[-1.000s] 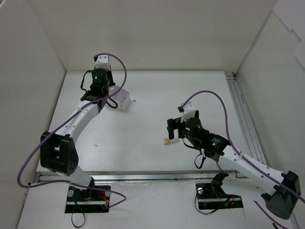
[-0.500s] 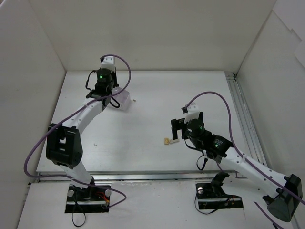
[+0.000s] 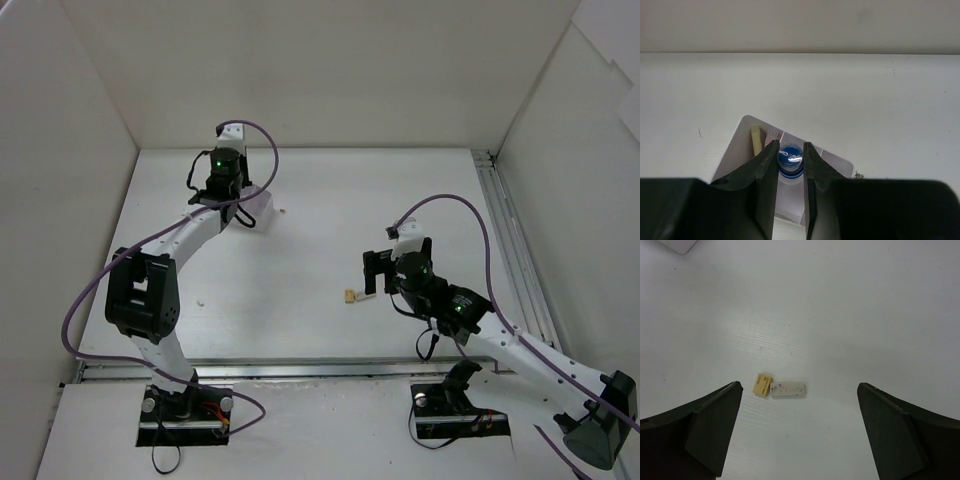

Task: Sort the stationery into containers
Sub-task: Place the stationery in the storage box, then move the stationery to the center of the board, then pick up the stationery from the center of the board.

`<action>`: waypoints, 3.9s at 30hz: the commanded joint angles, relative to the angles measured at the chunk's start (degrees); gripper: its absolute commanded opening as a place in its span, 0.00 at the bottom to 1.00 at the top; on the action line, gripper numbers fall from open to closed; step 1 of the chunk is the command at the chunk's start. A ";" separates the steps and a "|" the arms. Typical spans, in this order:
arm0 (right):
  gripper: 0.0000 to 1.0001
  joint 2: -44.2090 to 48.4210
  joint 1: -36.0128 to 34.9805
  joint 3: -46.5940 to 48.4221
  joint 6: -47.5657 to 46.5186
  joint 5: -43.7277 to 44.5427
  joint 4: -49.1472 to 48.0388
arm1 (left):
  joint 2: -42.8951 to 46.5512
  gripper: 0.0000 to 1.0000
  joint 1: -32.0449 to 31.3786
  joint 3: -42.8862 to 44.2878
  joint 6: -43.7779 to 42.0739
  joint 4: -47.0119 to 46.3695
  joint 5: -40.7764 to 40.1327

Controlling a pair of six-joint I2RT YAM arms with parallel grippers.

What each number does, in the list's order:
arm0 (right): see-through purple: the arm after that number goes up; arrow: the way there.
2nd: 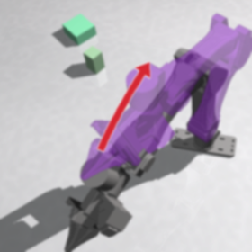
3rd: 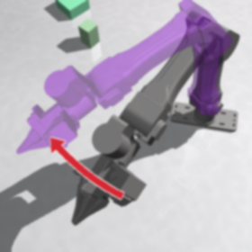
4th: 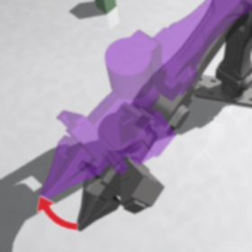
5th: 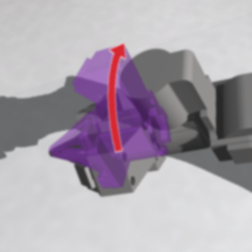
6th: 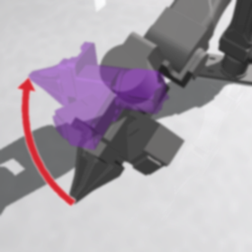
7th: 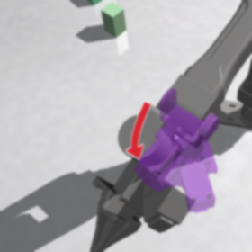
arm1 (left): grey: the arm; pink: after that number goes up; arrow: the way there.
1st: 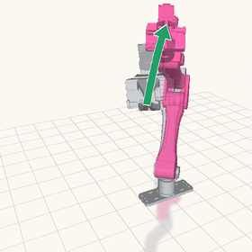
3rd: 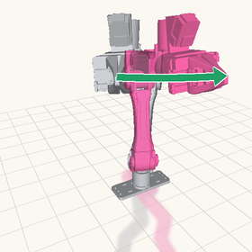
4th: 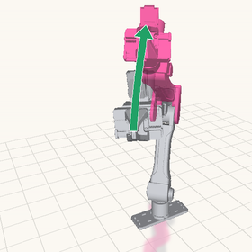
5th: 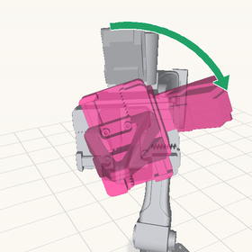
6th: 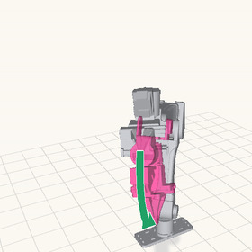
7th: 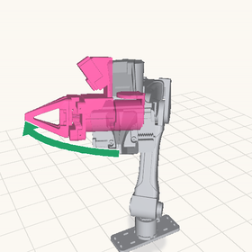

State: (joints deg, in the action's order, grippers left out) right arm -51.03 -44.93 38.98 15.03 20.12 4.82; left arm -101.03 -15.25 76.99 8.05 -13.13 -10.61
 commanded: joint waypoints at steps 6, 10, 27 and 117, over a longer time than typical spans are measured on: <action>0.98 -0.48 0.36 -0.05 1.40 -0.51 -0.34 | 2.33 0.13 0.39 2.11 2.05 -1.39 -3.71; 0.98 -1.27 0.37 0.39 1.67 -3.85 1.51 | 2.94 0.19 0.39 2.55 3.98 1.52 -2.40; 0.98 -14.61 1.24 4.96 -0.26 -9.92 10.91 | 18.32 1.00 0.39 -0.53 8.47 11.00 4.89; 0.03 -15.68 -0.51 6.89 -7.11 -30.93 -9.39 | 36.09 1.00 -13.75 -22.59 22.53 10.66 35.75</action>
State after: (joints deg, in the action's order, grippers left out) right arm -65.73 -44.84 43.70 10.28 -8.10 0.99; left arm -63.90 -26.48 52.53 27.86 3.62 22.44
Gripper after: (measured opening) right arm 0.216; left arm 0.996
